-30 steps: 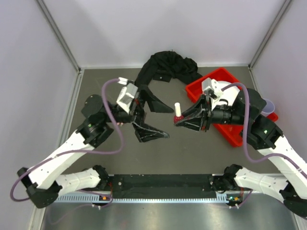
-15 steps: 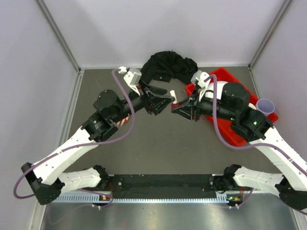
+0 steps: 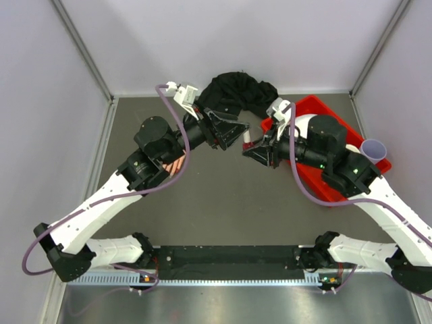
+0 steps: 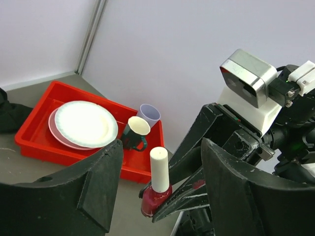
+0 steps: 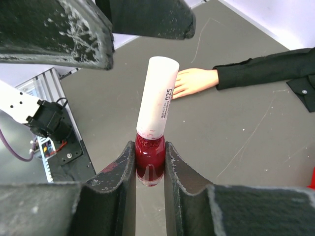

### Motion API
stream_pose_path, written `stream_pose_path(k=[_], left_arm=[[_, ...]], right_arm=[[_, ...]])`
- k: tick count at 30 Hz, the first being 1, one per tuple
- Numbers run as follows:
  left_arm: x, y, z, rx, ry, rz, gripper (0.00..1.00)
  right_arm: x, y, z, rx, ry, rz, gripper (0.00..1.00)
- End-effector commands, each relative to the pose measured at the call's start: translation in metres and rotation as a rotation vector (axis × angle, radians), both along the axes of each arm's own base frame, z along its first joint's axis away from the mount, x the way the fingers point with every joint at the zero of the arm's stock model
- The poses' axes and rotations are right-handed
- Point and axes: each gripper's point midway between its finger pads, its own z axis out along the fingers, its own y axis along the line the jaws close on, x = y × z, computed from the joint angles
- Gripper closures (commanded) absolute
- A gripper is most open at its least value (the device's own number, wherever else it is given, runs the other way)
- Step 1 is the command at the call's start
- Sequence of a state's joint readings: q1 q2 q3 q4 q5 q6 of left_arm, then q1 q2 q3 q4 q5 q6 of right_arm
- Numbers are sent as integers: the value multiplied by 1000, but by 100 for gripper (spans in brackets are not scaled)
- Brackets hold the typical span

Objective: Paint the nails

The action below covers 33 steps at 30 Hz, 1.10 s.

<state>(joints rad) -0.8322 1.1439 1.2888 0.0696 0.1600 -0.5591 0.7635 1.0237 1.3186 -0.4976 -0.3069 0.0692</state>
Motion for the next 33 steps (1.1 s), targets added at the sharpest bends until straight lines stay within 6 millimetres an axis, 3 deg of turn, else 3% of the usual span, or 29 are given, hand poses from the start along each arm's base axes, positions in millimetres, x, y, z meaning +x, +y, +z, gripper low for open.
stream_pose_path(k=[1, 7, 14, 17, 20, 21, 27, 29, 31, 32, 33], left_arm=[[-8, -3, 11, -17, 7, -45, 35], [-13, -12, 6, 4, 25, -99, 43], [-20, -18, 3, 29, 27, -155, 62], [-27, -20, 1, 40, 17, -201, 72], [-39, -24, -2, 55, -4, -271, 94], [-46, -26, -3, 56, -22, -318, 100], [-76, -33, -14, 63, -102, -508, 100], [-102, -30, -10, 39, -206, -651, 100], [-125, -24, -18, 19, -263, -781, 100], [-142, -14, -7, -24, -401, -844, 100], [-149, -11, -19, -31, -384, -887, 100]], right_arm=[[1, -2, 33, 58, -79, -5, 100], [-1, -1, 35, 68, -75, 4, 100], [-2, -1, 35, 68, -75, 4, 100], [-3, -2, 37, 74, -79, 4, 100], [-6, -3, 40, 87, -90, 14, 100], [-8, -1, 42, 96, -95, 29, 100], [-33, 3, 56, 183, -145, 145, 100], [-43, 5, 63, 222, -171, 198, 100], [-61, 8, 73, 270, -188, 294, 100], [-69, 7, 79, 292, -203, 326, 100], [-81, 7, 83, 313, -213, 384, 100]])
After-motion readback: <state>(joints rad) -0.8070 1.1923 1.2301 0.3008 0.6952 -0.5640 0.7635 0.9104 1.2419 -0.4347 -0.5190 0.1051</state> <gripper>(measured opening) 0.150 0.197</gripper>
